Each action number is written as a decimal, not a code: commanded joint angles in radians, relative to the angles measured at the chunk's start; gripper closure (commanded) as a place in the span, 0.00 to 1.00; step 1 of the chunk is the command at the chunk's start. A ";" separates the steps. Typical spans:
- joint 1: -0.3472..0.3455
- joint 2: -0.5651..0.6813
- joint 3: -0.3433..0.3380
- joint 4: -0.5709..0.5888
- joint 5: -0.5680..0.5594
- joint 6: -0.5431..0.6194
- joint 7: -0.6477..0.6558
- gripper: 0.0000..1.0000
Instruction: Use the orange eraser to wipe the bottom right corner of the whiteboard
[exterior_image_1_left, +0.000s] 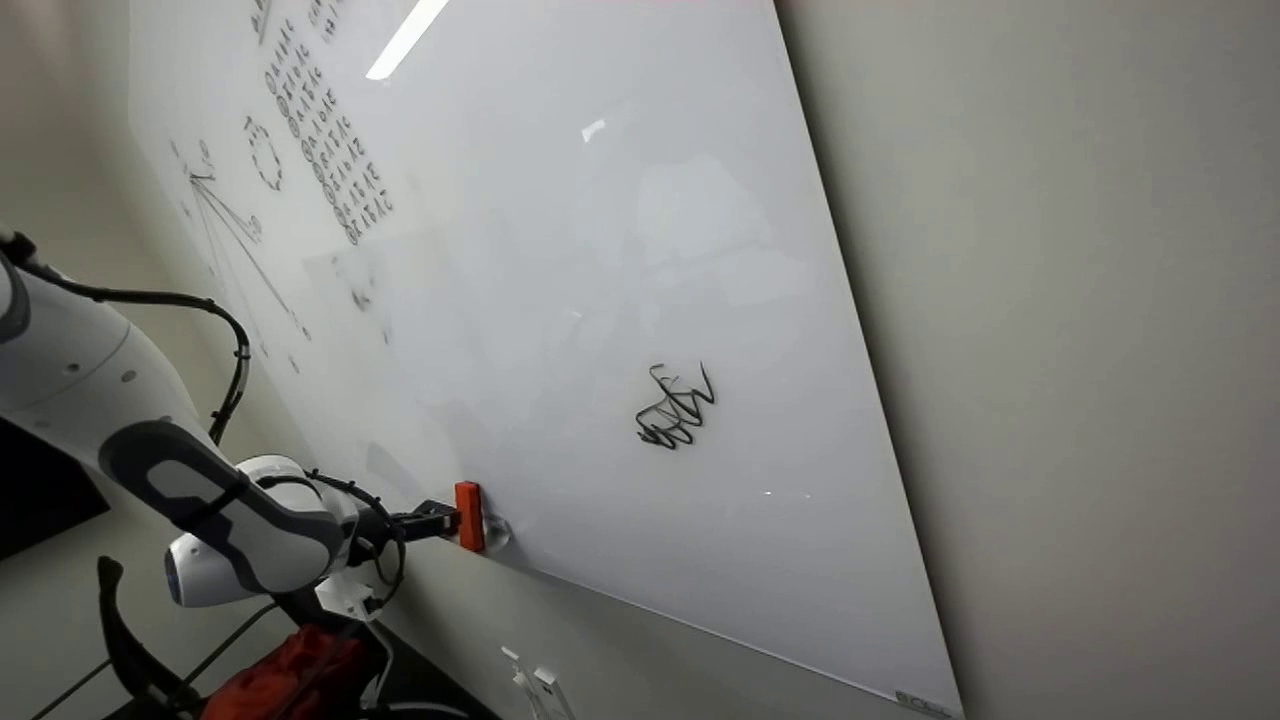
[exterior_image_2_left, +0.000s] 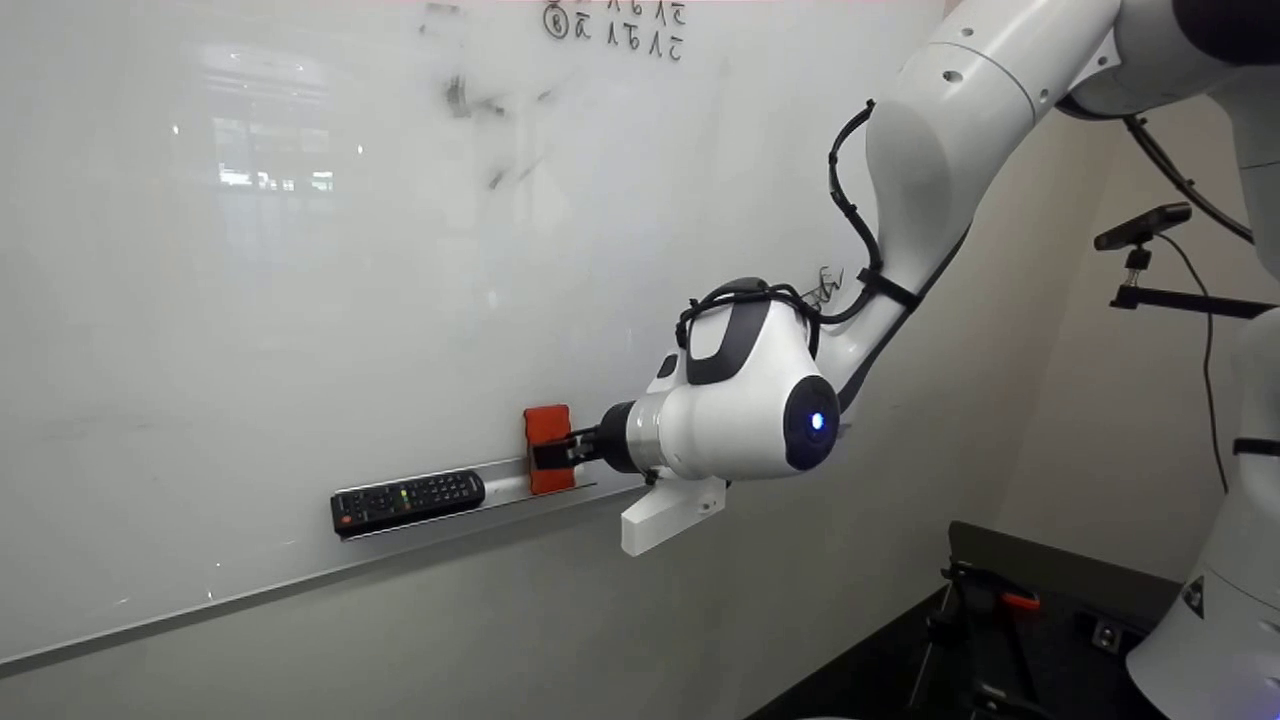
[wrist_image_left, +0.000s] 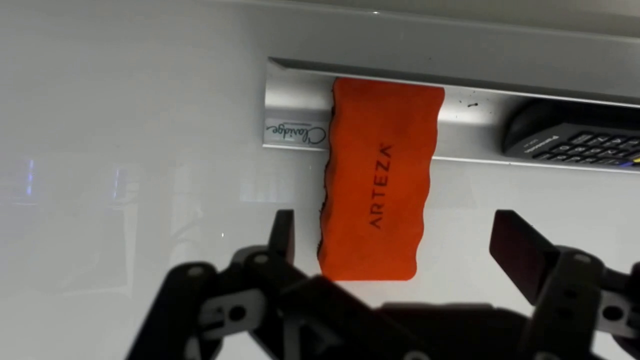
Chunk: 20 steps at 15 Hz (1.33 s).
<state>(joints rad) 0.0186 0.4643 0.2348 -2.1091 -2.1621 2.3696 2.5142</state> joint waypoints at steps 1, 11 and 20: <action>0.012 0.004 -0.010 0.002 0.005 0.003 -0.001 0.00; 0.012 0.006 -0.010 0.002 0.005 0.003 -0.001 0.00; 0.027 0.019 -0.008 0.025 -0.001 -0.046 0.035 0.00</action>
<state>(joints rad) 0.0269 0.4717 0.2348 -2.1045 -2.1601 2.3655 2.5185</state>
